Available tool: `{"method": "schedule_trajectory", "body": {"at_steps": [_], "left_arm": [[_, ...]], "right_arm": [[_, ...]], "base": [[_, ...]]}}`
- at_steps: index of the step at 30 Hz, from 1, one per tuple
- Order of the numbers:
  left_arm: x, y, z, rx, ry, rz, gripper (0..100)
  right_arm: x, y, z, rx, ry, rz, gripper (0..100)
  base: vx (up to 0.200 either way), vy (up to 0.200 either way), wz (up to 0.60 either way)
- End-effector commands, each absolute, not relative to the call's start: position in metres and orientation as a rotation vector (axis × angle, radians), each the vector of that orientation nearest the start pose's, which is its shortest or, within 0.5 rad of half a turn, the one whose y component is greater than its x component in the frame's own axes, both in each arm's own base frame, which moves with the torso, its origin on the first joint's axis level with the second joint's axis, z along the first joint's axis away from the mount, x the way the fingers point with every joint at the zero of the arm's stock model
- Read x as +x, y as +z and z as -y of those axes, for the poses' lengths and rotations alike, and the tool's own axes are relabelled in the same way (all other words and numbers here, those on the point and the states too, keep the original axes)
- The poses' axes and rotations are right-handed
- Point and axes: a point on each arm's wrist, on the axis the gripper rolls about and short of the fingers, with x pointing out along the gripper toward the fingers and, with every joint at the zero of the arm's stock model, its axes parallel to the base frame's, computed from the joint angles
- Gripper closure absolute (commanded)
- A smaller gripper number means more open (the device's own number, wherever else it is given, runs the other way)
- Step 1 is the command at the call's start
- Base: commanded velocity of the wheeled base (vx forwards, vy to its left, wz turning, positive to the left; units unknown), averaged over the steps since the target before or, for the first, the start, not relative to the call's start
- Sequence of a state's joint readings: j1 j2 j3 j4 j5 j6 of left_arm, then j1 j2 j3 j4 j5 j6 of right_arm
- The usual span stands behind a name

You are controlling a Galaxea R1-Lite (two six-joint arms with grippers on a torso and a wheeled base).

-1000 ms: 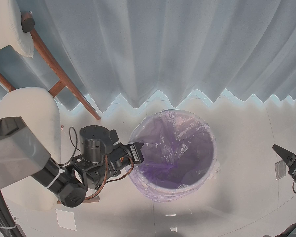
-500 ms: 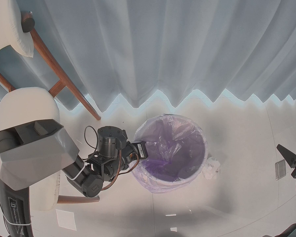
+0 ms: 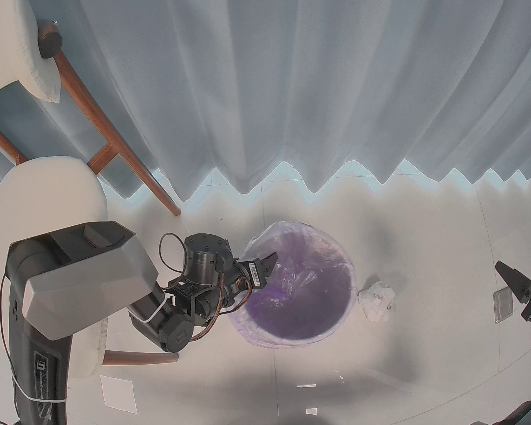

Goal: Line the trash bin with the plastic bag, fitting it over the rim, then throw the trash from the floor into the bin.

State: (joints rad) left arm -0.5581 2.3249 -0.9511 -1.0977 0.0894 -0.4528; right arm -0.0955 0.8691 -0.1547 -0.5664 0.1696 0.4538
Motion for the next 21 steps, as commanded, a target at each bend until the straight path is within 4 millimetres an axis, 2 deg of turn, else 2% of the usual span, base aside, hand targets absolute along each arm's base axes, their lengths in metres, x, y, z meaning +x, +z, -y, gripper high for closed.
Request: {"method": "schedule_trajectory", "body": {"at_steps": [1,3,6,8,12,13,15,17,18,21], "left_arm": [[0.353,0.033,0.216,-0.355,-0.39,-0.362,0],[0.353,0.034,0.215,-0.356,-0.388,-0.361,0],[0.35,0.057,0.213,-0.378,-0.378,-0.276,0],[0.347,0.064,0.214,-0.387,-0.385,-0.25,0],[0.328,0.099,0.211,-0.404,-0.416,-0.195,0],[0.327,0.099,0.211,-0.404,-0.416,-0.195,0],[0.311,0.118,0.209,-0.414,-0.441,-0.169,0],[0.307,0.121,0.208,-0.415,-0.447,-0.167,0],[0.288,0.135,0.203,-0.421,-0.471,-0.153,0],[0.258,0.15,0.199,-0.424,-0.532,-0.149,0]], "right_arm": [[0.089,0.155,0.005,0.473,0.039,-0.168,0],[0.089,0.155,0.005,0.474,0.037,-0.168,0],[0.09,0.15,0.005,0.481,0.018,-0.223,0],[0.091,0.147,0.006,0.486,0.002,-0.26,0],[0.107,0.147,0.009,0.492,-0.062,-0.342,0],[0.108,0.147,0.01,0.492,-0.064,-0.345,0],[0.125,0.143,0.012,0.495,-0.108,-0.404,0],[0.129,0.142,0.012,0.499,-0.112,-0.419,0],[0.144,0.133,0.014,0.515,-0.131,-0.489,0],[0.161,0.124,0.016,0.522,-0.142,-0.526,0]], "base": [[0.0,0.0,0.0],[0.0,0.0,0.0],[0.0,0.0,0.0],[0.0,0.0,0.0],[0.0,0.0,0.0],[0.0,0.0,0.0],[0.0,0.0,0.0],[0.0,0.0,0.0],[0.0,0.0,0.0],[0.0,0.0,0.0]]}}
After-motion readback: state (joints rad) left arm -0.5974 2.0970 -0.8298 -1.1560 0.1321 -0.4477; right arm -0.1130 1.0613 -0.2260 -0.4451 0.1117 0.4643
